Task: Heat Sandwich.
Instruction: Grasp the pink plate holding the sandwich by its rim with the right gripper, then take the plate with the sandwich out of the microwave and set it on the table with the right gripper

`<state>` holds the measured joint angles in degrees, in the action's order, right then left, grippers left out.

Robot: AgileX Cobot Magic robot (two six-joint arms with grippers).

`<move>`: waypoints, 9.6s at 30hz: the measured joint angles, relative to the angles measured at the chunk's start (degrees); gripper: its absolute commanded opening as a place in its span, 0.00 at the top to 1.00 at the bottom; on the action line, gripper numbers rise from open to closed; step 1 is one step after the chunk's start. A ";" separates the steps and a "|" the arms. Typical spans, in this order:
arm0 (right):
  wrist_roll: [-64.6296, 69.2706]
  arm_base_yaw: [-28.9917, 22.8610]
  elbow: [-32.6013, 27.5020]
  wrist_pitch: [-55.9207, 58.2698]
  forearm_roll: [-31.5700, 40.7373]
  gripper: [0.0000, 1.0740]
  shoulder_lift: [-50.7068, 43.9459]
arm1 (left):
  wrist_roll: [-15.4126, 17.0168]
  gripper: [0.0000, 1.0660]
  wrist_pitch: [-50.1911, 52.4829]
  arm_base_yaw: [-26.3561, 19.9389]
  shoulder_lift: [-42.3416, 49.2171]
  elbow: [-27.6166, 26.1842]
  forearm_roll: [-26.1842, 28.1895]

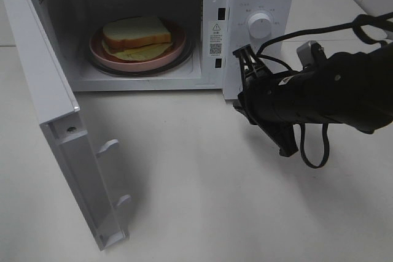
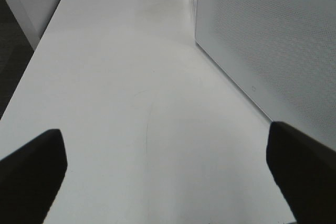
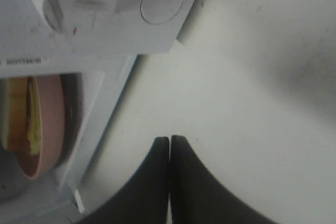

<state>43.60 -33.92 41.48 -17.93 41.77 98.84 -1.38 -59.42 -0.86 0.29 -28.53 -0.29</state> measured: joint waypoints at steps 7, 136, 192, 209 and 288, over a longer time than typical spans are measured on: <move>-23.84 0.00 0.00 10.08 0.00 0.94 -4.47 | 0.00 0.08 0.00 0.00 0.00 0.00 0.00; -100.32 -3.90 50.42 46.93 -51.91 0.19 21.03 | 0.00 0.08 0.00 0.00 0.00 0.00 0.00; -95.74 -4.64 76.49 53.57 -53.06 1.00 41.60 | 0.00 0.08 0.00 0.00 0.00 0.00 0.00; -99.29 -4.64 71.91 51.91 -52.08 1.00 39.13 | 0.00 0.08 0.00 0.00 0.00 0.00 0.00; -113.39 -7.28 -1.09 26.07 -59.24 0.99 -16.16 | 0.00 0.08 0.00 0.00 0.00 0.00 0.00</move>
<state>-69.79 -41.20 40.39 8.14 -17.48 82.68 -1.38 -59.42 -0.86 0.29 -28.53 -0.29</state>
